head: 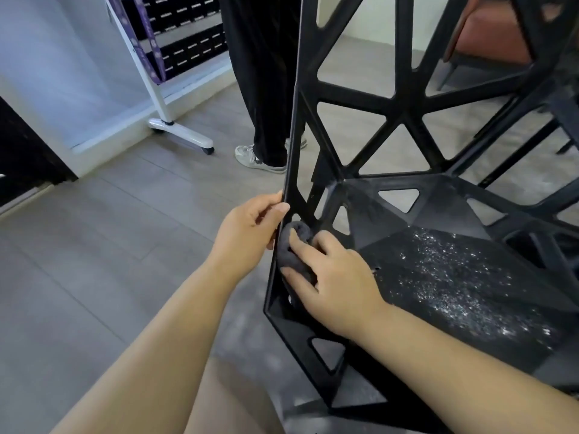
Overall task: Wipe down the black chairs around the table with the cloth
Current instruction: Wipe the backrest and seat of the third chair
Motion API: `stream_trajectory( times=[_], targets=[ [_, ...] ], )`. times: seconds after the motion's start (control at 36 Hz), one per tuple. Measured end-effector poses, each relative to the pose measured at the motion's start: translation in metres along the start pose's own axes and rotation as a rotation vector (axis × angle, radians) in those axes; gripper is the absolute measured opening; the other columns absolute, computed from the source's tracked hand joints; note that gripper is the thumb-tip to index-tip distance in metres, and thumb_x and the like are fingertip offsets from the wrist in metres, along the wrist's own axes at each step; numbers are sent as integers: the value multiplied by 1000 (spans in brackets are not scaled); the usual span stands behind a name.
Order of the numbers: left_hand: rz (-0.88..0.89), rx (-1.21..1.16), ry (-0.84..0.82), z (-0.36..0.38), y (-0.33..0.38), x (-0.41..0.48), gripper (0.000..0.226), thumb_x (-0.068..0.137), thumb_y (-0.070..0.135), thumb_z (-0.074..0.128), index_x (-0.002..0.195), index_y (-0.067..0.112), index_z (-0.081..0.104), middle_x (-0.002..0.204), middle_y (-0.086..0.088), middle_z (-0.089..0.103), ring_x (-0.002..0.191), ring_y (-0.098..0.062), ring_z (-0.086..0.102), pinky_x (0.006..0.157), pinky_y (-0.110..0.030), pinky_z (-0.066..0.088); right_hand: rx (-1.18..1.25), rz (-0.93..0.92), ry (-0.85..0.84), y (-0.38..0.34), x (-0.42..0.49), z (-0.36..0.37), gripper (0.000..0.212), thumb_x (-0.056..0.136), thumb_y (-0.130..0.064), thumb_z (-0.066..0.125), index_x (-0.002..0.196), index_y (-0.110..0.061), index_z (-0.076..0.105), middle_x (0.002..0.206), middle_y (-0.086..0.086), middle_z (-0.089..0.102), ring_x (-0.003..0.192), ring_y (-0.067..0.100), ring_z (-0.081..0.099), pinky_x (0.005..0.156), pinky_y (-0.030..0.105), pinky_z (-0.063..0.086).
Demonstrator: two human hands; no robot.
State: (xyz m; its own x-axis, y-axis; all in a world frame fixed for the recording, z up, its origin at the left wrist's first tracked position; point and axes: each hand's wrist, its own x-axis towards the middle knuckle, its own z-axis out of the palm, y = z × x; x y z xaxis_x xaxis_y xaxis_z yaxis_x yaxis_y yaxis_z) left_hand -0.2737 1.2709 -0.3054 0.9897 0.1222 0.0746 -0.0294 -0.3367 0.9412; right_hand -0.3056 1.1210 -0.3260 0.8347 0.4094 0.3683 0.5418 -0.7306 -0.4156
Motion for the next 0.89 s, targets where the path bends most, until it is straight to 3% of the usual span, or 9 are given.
stream_trajectory(
  times=[0.08,0.17,0.33,0.47,0.53,0.58,0.72,0.83,0.89],
  targets=[
    [3,23,26,1,-1,1,17,93,22,56,106,28,66,77,0,65,54,-4,53,56,-15,48,-2,-157,-91,3,-11,-5,44,86,-43,52,122,-18,63,82,4,49,63,26,50,58,40,47],
    [-6,26,38,3,0,2,17,93,22,56,107,26,65,74,4,63,54,-1,53,57,-15,48,-66,-383,-158,4,-21,-12,37,88,-39,55,122,-26,64,81,4,47,67,24,47,60,36,39],
    [-25,35,49,4,3,3,15,92,22,58,105,23,66,81,-9,68,57,-5,55,61,-20,51,-36,-480,-102,17,-11,-9,32,85,-37,56,113,-27,69,77,4,51,63,22,47,58,33,34],
    [-53,85,37,0,10,13,5,86,17,63,87,14,67,81,-14,67,61,-15,56,66,-32,51,-6,-67,-49,27,6,-7,31,82,-40,52,101,-25,71,81,2,51,63,28,56,51,34,45],
    [-63,146,49,2,14,19,8,83,17,62,80,10,63,76,-12,65,65,-21,57,69,-36,51,-17,164,-101,29,22,-8,28,88,-42,50,105,-27,66,89,-1,48,78,28,58,62,36,48],
    [-71,203,84,7,19,25,18,84,22,60,71,10,54,65,-3,57,62,-17,51,61,-32,45,13,330,-152,32,37,-5,25,92,-40,48,111,-31,60,94,-3,45,90,28,56,69,34,44],
    [-52,379,217,25,22,29,33,90,33,51,66,17,34,58,2,41,56,-18,38,52,-31,33,53,381,-178,37,46,3,17,91,-35,47,105,-31,55,101,-3,49,98,27,54,75,36,44],
    [7,415,285,31,19,25,35,92,32,50,66,18,31,56,2,40,53,-18,36,50,-31,31,308,594,-39,67,57,7,20,84,-30,43,96,-30,60,103,-3,61,96,18,57,84,37,48],
    [41,417,303,32,19,23,35,92,30,51,66,18,31,55,2,39,51,-17,34,49,-31,31,336,678,-56,81,69,10,20,83,-27,41,94,-28,57,104,1,62,90,20,57,80,38,48]
  ],
)
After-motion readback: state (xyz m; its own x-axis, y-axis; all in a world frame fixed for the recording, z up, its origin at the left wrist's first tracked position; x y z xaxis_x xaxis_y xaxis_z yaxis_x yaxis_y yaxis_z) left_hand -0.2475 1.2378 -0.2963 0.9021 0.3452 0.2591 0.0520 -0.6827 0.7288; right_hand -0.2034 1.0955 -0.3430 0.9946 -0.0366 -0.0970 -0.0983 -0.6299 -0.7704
